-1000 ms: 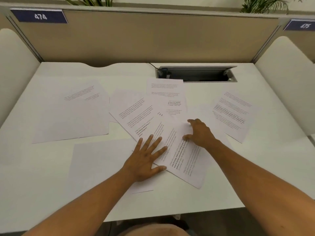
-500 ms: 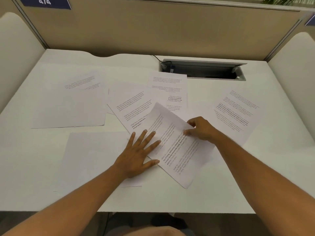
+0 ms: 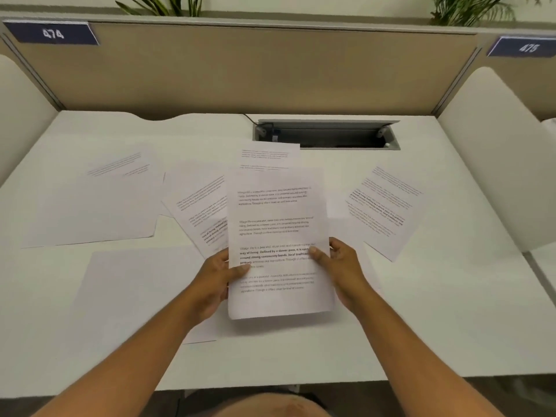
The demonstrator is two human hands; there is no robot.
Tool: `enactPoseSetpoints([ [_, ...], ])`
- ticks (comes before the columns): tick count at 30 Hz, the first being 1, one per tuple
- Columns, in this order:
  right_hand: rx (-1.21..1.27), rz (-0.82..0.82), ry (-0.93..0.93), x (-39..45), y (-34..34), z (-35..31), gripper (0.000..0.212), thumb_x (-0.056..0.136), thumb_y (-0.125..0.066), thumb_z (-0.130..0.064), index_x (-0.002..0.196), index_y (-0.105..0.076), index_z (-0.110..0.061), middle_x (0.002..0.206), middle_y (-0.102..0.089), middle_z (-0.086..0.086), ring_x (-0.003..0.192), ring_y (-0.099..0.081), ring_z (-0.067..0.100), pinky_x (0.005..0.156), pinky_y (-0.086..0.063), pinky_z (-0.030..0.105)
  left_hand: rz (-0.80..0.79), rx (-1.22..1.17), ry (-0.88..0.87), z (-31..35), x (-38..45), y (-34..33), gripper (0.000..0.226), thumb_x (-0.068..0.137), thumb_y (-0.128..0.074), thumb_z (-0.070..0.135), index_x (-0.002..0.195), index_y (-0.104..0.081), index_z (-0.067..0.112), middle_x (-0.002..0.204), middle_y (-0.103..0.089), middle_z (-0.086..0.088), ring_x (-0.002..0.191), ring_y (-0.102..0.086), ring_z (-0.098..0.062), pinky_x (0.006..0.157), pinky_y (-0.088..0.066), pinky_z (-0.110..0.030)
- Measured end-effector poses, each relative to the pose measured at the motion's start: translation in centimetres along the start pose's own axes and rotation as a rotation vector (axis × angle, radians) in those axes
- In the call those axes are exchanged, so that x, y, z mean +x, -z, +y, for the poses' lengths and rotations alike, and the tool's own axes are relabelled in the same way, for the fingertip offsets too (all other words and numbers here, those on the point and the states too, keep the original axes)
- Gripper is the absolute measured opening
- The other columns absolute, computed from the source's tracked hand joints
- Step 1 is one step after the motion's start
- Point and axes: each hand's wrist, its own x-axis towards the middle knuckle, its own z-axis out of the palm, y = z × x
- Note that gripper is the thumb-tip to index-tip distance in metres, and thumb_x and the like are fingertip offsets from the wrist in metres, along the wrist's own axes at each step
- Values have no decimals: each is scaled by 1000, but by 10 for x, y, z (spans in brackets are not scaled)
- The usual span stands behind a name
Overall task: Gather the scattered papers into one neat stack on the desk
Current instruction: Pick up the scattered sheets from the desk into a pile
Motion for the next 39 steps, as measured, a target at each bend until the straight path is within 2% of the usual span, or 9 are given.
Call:
enactPoseSetpoints([
  [3,-381,177,12,1,19,0,24,99,-73,-35,111,-74,-15,112,-79,1,113,-73,29,88,-59,34,28,-35,-4,-9,7,1,41,105,-70,4,143,-72,19,138,-81,-7,127,-78,-33,101,-65,-53],
  [6,-915,444,-69,0,46,7,50,91,-78,-43,130,-64,-14,136,-59,9,131,-53,34,101,-50,47,48,-57,-15,-14,9,5,40,106,-69,6,142,-72,22,138,-82,-5,124,-79,-31,95,-67,-46],
  [12,-850,480,-218,5,63,9,97,70,-97,-28,148,-40,-10,140,-48,18,126,-56,41,100,-54,50,71,-52,-26,-14,17,14,40,106,-69,7,142,-72,23,137,-82,-5,124,-80,-31,91,-69,-44],
  [15,-639,495,-213,6,70,1,74,74,-93,-13,139,-57,-7,138,-62,15,126,-62,37,103,-53,46,53,-56,-30,-8,22,18,40,106,-69,6,142,-73,23,138,-82,-5,123,-80,-30,89,-70,-41],
  [19,-509,642,63,-10,59,-24,12,87,-79,-13,97,-75,-18,92,-76,-5,95,-74,27,85,-58,35,32,-71,-18,3,31,23,39,107,-67,7,141,-74,24,137,-82,-6,120,-81,-29,86,-71,-41],
  [22,-468,769,442,-27,29,-56,15,89,-75,-12,94,-76,-26,90,-75,-16,88,-73,10,76,-58,20,15,-101,2,11,38,23,38,111,-61,5,141,-73,24,136,-83,-5,123,-80,-30,88,-71,-40],
  [29,-1087,431,1031,-41,-86,-36,34,72,-84,6,103,-80,-6,126,-78,10,118,-74,31,108,-54,56,-68,-262,45,37,44,6,39,114,-51,6,144,-71,21,138,-81,-11,121,-81,-32,92,-70,-46],
  [32,-1204,295,1063,-37,-110,-9,31,74,-85,1,103,-80,-6,127,-78,10,124,-72,34,106,-49,68,-127,-342,28,49,41,4,37,116,-49,16,139,-76,27,143,-79,-8,127,-78,-32,98,-67,-51],
  [39,-1396,180,935,-38,-125,1,39,87,-82,-33,121,-75,-14,142,-70,7,138,-62,32,122,-36,62,-206,-355,-83,69,36,9,38,112,-56,36,149,-66,40,145,-78,-2,129,-76,-35,97,-67,-57],
])
